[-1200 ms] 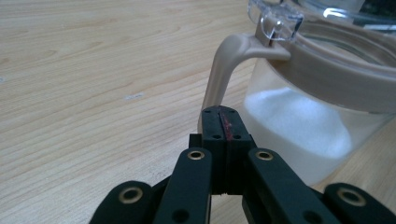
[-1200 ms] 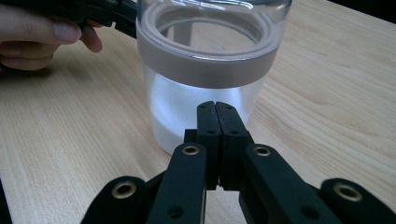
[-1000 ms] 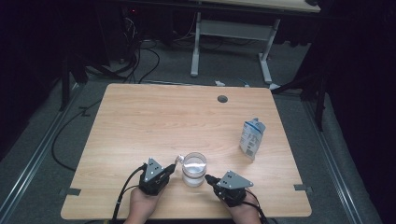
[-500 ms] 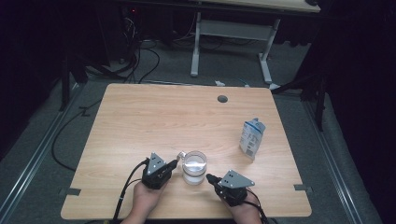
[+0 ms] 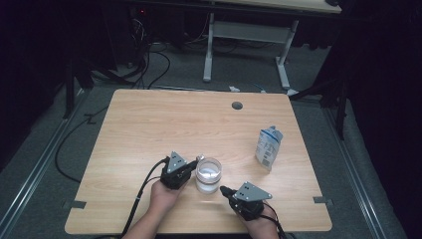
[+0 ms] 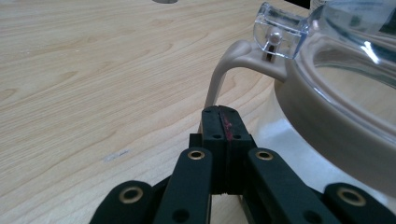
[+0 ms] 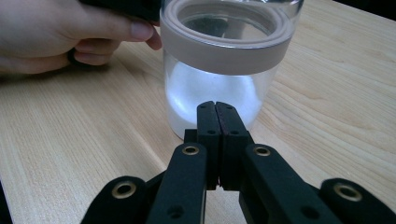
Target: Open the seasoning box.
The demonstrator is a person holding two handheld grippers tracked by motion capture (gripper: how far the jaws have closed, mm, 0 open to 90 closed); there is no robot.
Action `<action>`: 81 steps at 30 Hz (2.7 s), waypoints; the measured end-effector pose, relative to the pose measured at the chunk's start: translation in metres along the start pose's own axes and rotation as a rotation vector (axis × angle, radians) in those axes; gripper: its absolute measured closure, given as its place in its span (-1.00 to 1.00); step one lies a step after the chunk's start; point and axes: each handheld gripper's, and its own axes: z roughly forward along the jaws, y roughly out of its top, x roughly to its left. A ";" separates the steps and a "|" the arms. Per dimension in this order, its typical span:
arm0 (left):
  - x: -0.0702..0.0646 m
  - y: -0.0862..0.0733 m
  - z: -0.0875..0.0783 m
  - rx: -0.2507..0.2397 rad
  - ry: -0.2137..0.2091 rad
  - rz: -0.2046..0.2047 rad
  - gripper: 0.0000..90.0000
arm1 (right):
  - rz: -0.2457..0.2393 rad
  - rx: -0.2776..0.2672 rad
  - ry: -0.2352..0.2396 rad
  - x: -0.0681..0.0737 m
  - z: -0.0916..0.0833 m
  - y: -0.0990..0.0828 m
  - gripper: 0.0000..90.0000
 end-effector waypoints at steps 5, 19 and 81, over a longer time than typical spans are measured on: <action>0.002 0.002 -0.012 -0.012 0.009 -0.014 1.00 | 0.000 -0.010 0.003 0.000 -0.001 0.000 0.98; 0.037 0.014 -0.102 -0.077 0.117 0.005 0.77 | -0.015 -0.048 0.049 0.022 0.013 0.016 0.97; 0.042 0.015 -0.108 -0.148 0.097 -0.059 0.69 | 0.060 -0.041 -0.083 -0.020 0.037 0.021 1.00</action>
